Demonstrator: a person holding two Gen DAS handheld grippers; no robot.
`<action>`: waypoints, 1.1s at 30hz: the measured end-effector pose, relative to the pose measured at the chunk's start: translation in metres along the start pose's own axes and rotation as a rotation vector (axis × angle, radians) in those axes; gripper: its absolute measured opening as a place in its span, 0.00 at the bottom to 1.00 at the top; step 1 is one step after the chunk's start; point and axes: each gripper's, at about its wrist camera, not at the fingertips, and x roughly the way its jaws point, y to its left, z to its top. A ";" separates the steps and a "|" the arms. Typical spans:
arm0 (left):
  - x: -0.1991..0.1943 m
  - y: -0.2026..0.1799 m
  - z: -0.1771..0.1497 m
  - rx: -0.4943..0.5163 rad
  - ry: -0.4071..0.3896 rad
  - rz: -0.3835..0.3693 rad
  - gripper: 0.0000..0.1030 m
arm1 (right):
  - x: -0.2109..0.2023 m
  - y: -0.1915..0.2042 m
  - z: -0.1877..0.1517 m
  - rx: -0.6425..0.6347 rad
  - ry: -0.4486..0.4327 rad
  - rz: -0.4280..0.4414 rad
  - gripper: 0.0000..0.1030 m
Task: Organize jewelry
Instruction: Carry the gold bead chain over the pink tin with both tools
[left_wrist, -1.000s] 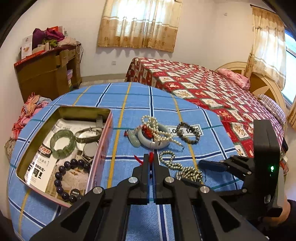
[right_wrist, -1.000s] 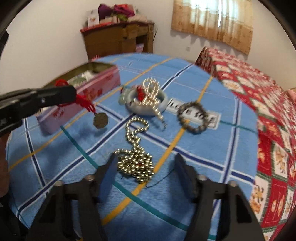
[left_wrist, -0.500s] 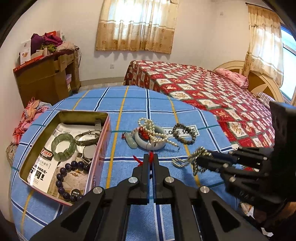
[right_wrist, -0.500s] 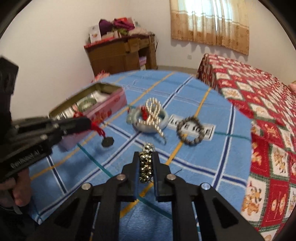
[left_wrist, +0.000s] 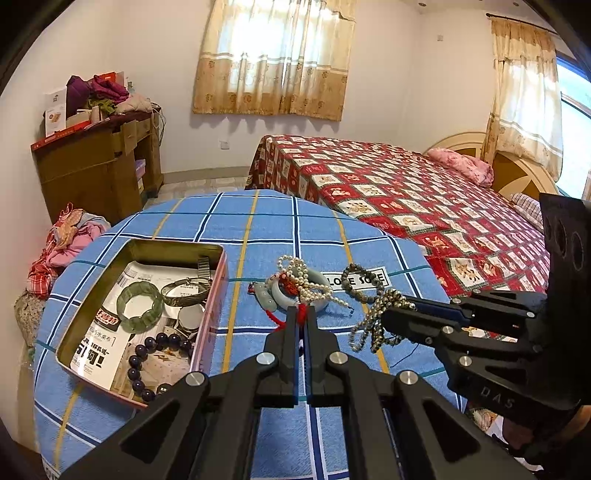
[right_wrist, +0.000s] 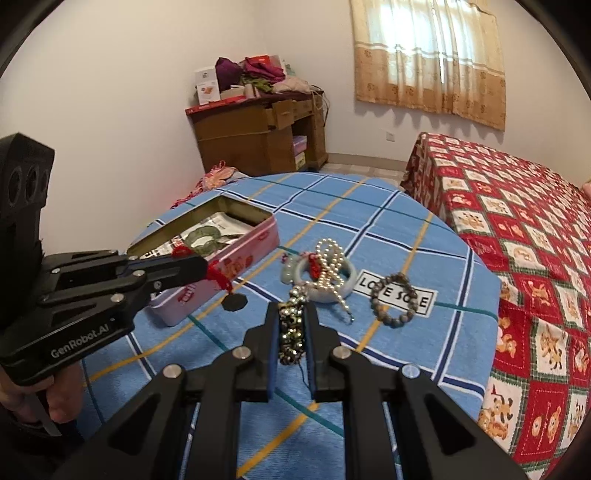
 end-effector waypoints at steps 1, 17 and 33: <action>-0.001 0.000 0.000 0.000 -0.002 0.001 0.00 | 0.000 0.001 0.001 -0.002 -0.002 0.001 0.14; -0.011 0.005 0.003 0.002 -0.035 0.037 0.00 | -0.003 0.013 0.011 -0.029 -0.034 0.020 0.14; -0.040 0.060 0.022 -0.078 -0.112 0.140 0.00 | 0.016 0.045 0.050 -0.113 -0.059 0.091 0.14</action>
